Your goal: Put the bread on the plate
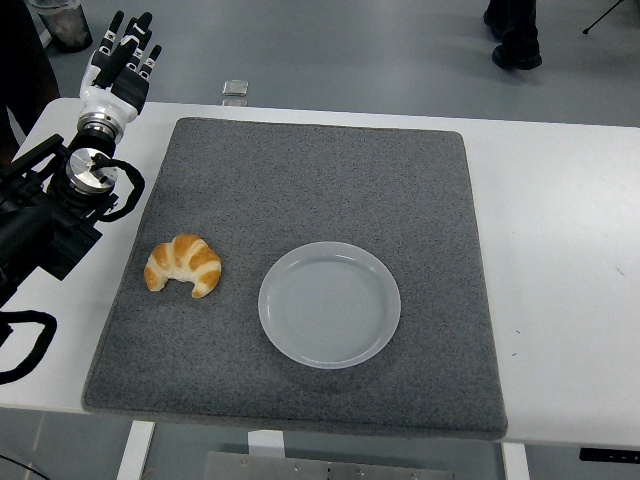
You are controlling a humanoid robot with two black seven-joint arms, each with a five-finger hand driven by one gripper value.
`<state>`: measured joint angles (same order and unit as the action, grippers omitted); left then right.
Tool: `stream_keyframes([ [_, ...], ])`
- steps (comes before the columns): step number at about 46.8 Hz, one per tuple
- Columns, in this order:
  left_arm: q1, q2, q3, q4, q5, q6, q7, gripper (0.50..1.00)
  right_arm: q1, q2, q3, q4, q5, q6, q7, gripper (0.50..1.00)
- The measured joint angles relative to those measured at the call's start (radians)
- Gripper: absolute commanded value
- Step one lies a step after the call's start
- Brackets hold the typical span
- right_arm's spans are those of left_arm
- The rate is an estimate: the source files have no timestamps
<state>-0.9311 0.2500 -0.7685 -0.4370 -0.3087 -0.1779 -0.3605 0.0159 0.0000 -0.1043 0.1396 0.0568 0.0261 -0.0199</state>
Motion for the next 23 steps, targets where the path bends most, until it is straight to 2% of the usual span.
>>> stream_keyframes([
  [23,-0.01,0.007,0.03,0.002,0.017,-0.012,-0.002,1.0,0.001,0.0,0.0,0.0,0.0,0.0,0.0,0.952],
])
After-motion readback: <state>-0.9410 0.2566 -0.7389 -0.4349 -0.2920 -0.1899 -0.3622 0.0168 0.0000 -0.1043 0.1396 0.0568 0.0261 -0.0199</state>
